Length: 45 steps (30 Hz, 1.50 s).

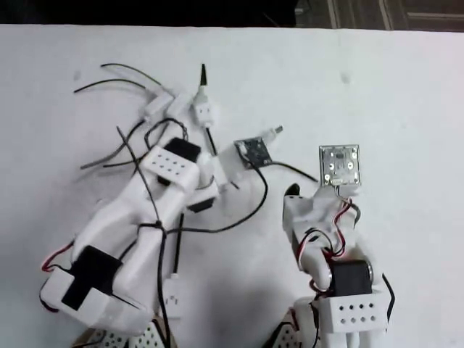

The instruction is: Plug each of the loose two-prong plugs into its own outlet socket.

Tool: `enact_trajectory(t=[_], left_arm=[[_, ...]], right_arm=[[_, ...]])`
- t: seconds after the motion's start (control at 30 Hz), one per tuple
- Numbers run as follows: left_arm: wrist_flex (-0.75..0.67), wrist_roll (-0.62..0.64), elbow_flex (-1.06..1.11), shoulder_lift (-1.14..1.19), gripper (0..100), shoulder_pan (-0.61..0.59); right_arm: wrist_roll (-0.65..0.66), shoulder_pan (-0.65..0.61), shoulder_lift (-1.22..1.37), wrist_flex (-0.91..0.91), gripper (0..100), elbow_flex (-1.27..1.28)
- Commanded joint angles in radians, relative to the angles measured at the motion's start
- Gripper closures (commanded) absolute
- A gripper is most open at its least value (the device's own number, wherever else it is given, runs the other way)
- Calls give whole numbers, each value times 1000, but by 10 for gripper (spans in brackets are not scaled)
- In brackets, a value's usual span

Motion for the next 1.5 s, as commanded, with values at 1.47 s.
enact_trajectory(t=[1.47], left_arm=[[-163, 354, 793, -1006, 722, -763]], right_arm=[[703, -334, 665, 389, 812, -559]])
